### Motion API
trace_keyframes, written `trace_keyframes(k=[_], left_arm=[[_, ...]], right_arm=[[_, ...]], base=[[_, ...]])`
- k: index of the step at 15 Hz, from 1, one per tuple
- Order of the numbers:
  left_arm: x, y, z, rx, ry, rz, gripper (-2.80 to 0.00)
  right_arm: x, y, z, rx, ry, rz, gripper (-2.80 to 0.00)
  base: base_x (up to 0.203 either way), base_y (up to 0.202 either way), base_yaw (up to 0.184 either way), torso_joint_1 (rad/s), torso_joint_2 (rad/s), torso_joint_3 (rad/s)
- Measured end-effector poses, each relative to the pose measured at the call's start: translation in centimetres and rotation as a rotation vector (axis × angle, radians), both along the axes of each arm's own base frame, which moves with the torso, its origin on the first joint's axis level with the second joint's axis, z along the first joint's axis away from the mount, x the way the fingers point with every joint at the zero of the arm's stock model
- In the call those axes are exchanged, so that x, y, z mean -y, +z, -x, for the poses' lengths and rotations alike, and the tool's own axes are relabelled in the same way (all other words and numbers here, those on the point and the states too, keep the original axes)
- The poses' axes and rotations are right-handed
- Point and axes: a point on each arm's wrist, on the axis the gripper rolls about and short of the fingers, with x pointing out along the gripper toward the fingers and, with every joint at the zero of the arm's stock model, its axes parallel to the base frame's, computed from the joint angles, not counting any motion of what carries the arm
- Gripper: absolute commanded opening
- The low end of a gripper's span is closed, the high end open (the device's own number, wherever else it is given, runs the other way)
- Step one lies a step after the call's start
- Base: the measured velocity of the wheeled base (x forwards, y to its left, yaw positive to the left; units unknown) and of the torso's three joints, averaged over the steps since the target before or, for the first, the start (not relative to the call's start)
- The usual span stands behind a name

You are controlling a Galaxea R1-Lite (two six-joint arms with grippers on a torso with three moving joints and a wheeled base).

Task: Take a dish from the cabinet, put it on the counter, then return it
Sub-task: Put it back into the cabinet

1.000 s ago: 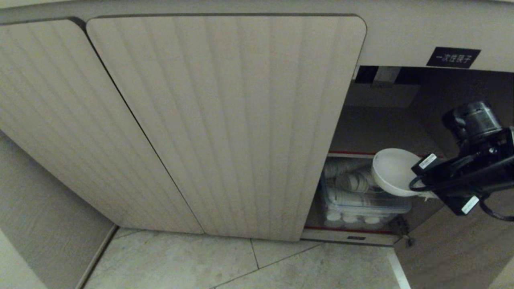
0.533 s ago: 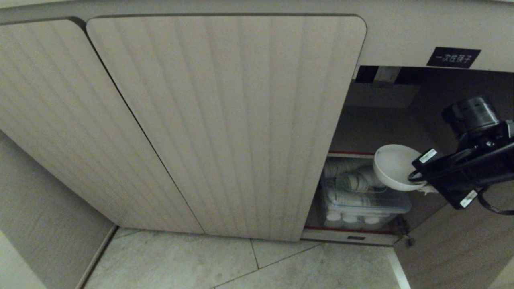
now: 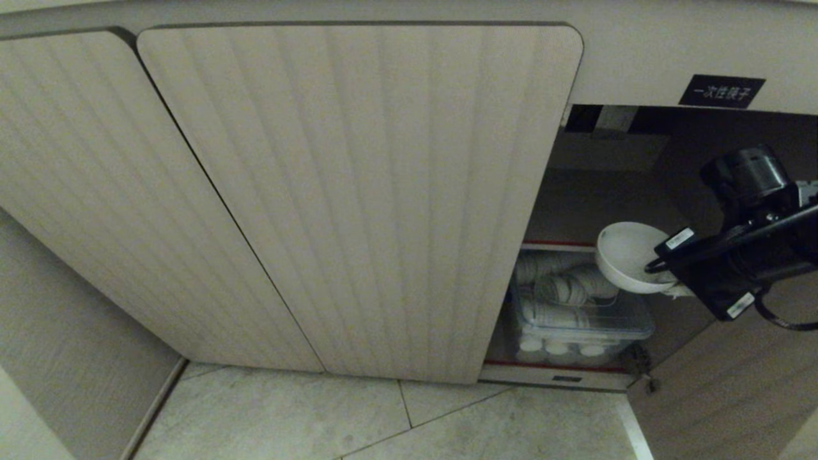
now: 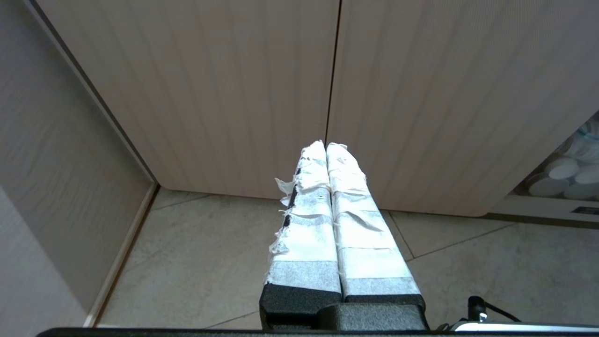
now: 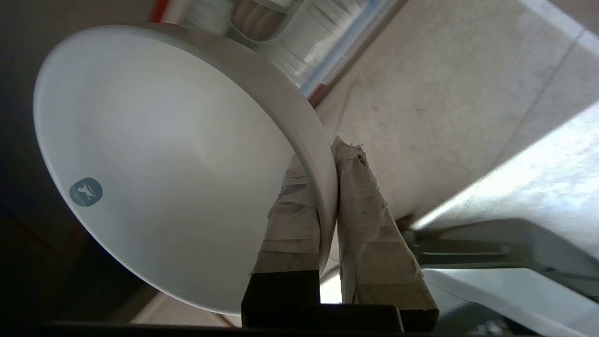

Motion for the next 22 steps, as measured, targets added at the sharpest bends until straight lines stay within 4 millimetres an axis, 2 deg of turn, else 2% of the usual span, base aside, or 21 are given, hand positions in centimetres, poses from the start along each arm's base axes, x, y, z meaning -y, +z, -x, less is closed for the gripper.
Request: trace_keyframes(k=[12, 22], left_arm=[[0.0, 0.0, 0.0, 0.0, 0.001, 0.0, -2.8], [0.0, 0.0, 0.0, 0.0, 0.0, 0.0, -2.8]], right_arm=[[-0.2, 0.9, -2.9, 0.009, -0.092, -0.074, -2.8], [-0.3, 0.6, -4.0, 0.013, -0.105, -0.066, -2.8]], base=[[0.0, 0.0, 0.0, 0.0, 0.0, 0.0], [0.0, 0.0, 0.0, 0.0, 0.0, 0.0]])
